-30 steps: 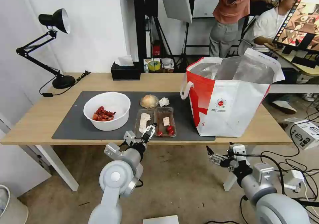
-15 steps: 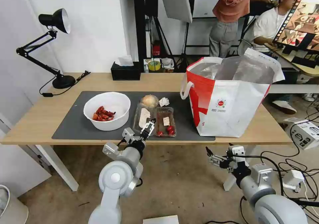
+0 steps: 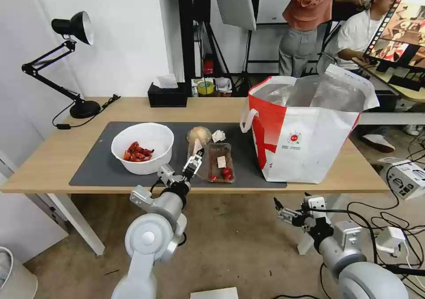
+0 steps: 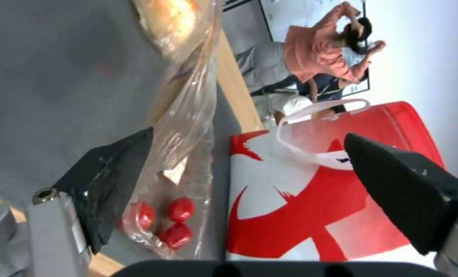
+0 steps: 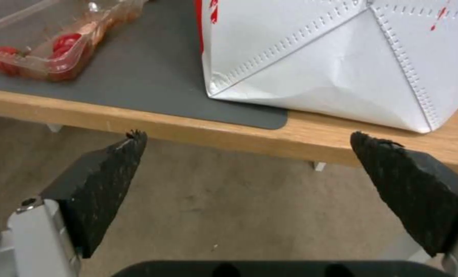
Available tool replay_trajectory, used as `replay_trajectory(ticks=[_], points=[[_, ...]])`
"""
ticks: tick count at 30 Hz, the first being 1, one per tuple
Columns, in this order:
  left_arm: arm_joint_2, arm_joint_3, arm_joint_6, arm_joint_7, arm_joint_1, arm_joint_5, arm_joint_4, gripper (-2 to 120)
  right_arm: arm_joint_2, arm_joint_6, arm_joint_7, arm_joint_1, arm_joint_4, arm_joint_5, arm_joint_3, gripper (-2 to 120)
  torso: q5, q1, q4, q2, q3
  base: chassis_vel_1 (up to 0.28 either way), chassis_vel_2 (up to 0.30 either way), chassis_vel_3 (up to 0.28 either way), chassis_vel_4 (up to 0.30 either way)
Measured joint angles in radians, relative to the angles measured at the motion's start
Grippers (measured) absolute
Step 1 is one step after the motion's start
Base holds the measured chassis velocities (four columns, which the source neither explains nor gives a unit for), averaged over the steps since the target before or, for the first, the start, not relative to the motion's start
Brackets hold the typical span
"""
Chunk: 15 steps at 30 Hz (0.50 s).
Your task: Pick up the trash from the table and place it into the takeout bag.
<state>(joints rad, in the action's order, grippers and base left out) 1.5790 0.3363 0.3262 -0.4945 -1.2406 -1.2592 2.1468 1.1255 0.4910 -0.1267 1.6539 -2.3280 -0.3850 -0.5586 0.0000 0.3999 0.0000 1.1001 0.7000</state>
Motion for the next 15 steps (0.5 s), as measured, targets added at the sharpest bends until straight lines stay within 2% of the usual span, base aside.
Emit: replay_trajectory(ticks=[15], points=[[0.012,-0.041,0.002,0.002,0.054,0.000,-0.038,100,-0.010,0.000,0.000,0.012,-0.020,-0.001,-0.015,100,0.0000,0.000,0.0000,0.000,0.000,0.000,0.000,0.000,0.000]])
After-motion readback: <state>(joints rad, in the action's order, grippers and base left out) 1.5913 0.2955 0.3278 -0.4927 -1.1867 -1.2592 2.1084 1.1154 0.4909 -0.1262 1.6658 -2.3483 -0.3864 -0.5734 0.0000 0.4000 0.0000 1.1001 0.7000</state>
